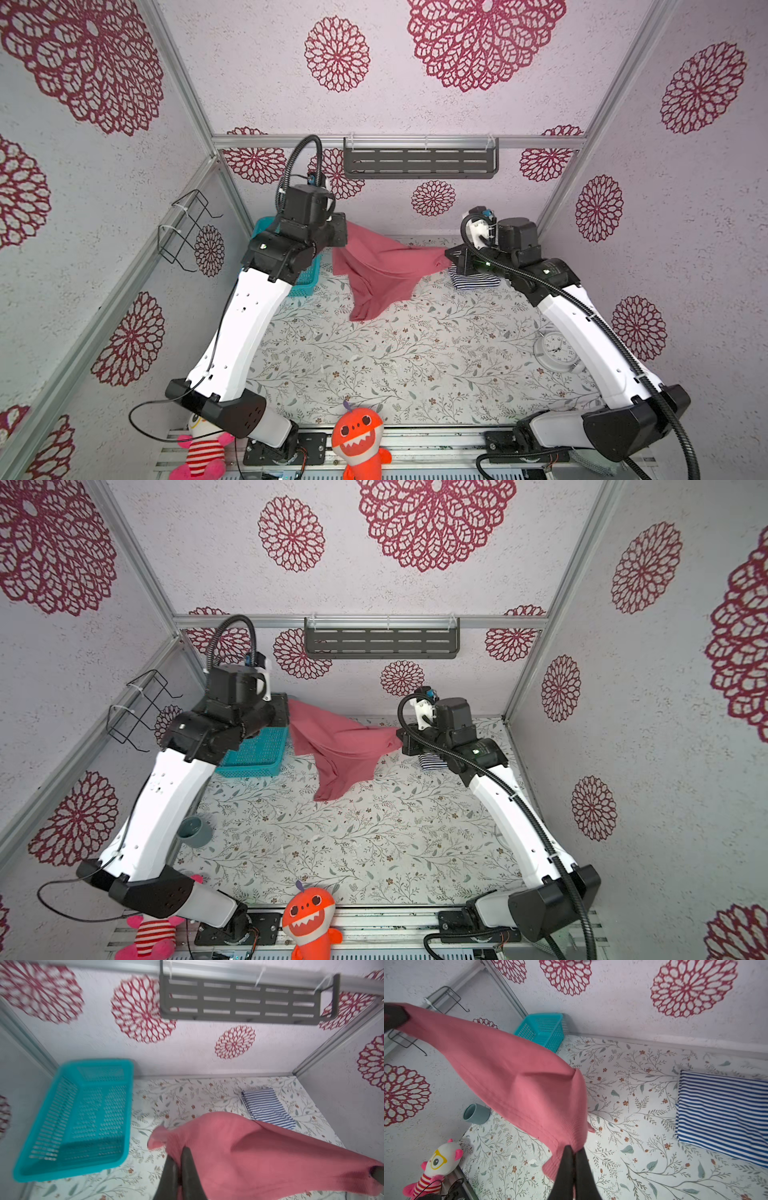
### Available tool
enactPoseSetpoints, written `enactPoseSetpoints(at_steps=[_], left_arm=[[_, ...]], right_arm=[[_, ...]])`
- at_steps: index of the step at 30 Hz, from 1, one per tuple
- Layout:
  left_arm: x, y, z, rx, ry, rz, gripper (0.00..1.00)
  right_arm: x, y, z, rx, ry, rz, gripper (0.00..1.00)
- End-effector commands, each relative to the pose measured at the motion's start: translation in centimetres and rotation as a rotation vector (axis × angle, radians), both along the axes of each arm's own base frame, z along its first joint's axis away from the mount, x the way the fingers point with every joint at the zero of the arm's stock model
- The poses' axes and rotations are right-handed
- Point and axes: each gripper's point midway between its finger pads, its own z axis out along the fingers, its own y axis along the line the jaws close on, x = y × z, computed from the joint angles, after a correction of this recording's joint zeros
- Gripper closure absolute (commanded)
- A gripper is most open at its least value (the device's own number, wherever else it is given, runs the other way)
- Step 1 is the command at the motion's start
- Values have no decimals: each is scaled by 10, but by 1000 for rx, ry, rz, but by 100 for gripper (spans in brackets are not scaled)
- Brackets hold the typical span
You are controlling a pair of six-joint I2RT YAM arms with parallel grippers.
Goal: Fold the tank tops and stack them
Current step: 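Raise the maroon top high with both grippers to let it hang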
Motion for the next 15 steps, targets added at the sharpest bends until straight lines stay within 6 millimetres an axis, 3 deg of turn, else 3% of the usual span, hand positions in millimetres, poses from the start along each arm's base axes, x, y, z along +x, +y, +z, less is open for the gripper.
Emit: enactPoseSetpoints(at_steps=[1, 4, 7, 11, 15], left_arm=[[-32, 26, 19, 127, -9, 38, 100], [-53, 40, 43, 109, -78, 59, 100], [-55, 42, 44, 71, -77, 32, 100], [-29, 36, 16, 37, 14, -18, 100], [17, 33, -21, 21, 109, -38, 100]], right_arm=[[-27, -20, 39, -39, -91, -15, 100], [-43, -26, 62, -16, -137, -13, 100], [-44, -27, 64, -13, -134, -16, 100], [-24, -18, 49, -39, -113, 0, 100], [16, -7, 34, -55, -102, 24, 100]])
